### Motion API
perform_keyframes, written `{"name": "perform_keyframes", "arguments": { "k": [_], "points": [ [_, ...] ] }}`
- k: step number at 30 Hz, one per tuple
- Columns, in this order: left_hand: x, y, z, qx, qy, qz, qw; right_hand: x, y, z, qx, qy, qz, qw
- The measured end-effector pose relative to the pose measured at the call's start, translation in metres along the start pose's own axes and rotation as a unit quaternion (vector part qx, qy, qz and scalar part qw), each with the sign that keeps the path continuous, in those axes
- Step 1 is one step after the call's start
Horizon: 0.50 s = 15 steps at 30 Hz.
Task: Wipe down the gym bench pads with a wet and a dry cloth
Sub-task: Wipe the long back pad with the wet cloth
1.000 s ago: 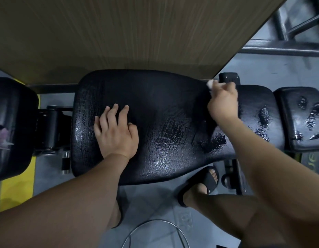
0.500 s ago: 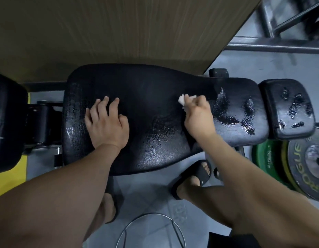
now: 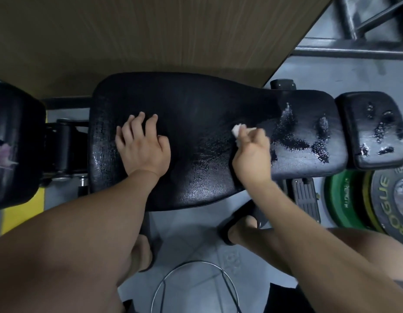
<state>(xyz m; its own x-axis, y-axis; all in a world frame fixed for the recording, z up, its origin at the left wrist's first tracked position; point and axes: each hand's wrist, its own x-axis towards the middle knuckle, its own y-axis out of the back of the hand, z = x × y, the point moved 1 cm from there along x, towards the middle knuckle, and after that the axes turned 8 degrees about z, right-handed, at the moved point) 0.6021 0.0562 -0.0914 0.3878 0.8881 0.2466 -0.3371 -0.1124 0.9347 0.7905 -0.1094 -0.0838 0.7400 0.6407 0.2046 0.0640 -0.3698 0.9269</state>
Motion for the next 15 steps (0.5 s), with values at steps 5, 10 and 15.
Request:
{"name": "perform_keyframes", "arguments": {
  "k": [5, 10, 15],
  "points": [
    [0.001, 0.002, 0.002, -0.006, -0.005, 0.000, 1.000, -0.058, 0.007, -0.030, 0.040, 0.195, -0.075, 0.977],
    [0.001, 0.003, 0.001, -0.006, -0.003, -0.015, 1.000, -0.022, 0.026, 0.061, -0.004, 0.046, -0.029, 0.999],
    [0.006, 0.015, 0.007, 0.000, 0.007, -0.121, 0.993, -0.056, 0.029, 0.006, 0.037, 0.022, -0.066, 0.997]
  ]
}}
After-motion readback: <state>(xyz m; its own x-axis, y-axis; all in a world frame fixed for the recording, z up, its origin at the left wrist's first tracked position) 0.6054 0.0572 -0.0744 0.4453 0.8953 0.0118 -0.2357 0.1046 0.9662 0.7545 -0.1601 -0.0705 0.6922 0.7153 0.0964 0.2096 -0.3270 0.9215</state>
